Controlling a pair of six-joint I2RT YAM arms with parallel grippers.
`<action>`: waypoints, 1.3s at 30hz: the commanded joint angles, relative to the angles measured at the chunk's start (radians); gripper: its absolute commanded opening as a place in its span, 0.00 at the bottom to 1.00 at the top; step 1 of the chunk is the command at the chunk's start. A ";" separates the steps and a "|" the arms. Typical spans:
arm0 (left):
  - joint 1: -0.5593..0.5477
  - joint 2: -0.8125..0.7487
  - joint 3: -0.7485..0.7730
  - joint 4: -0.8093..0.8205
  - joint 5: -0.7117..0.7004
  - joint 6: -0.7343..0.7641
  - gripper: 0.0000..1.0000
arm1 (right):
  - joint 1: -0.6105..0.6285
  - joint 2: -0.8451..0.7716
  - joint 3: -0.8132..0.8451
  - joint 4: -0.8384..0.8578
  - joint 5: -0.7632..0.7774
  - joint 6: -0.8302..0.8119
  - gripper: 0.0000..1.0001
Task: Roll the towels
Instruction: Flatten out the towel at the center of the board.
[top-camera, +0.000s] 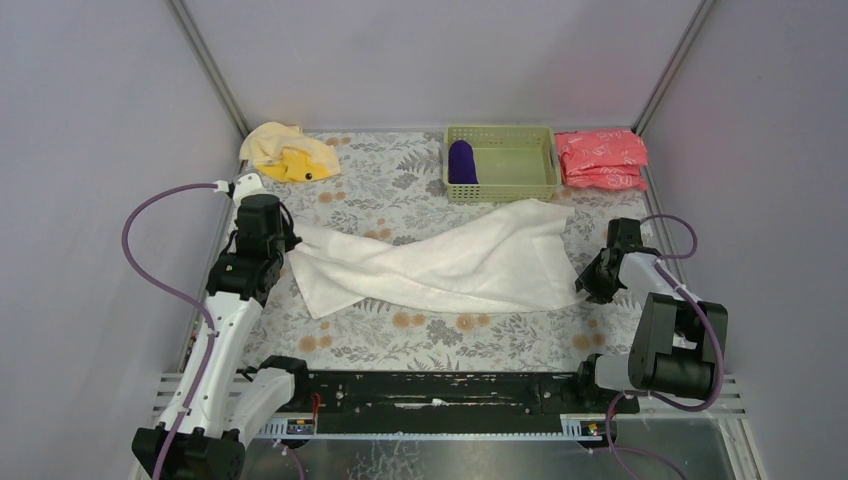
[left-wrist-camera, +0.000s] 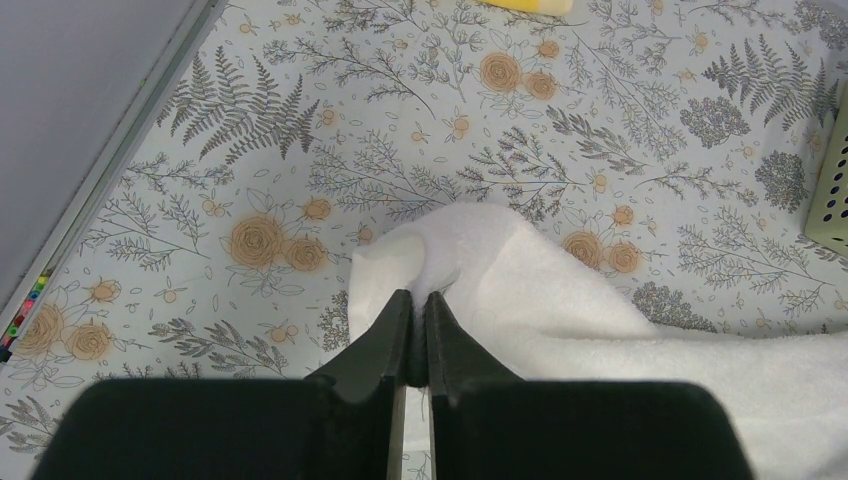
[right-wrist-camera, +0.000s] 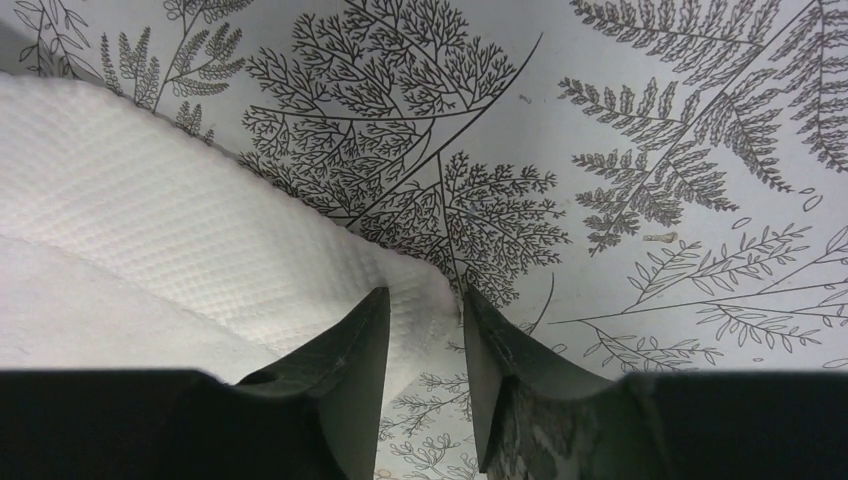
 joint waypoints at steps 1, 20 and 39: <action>0.007 -0.002 -0.004 0.058 -0.017 0.011 0.00 | -0.012 0.013 -0.040 0.062 -0.049 0.024 0.35; 0.151 0.098 0.261 0.047 -0.029 -0.111 0.00 | -0.080 -0.244 0.467 0.020 0.146 0.143 0.00; 0.170 -0.215 0.671 -0.155 -0.262 -0.190 0.00 | -0.136 -0.540 0.845 -0.219 0.451 -0.121 0.00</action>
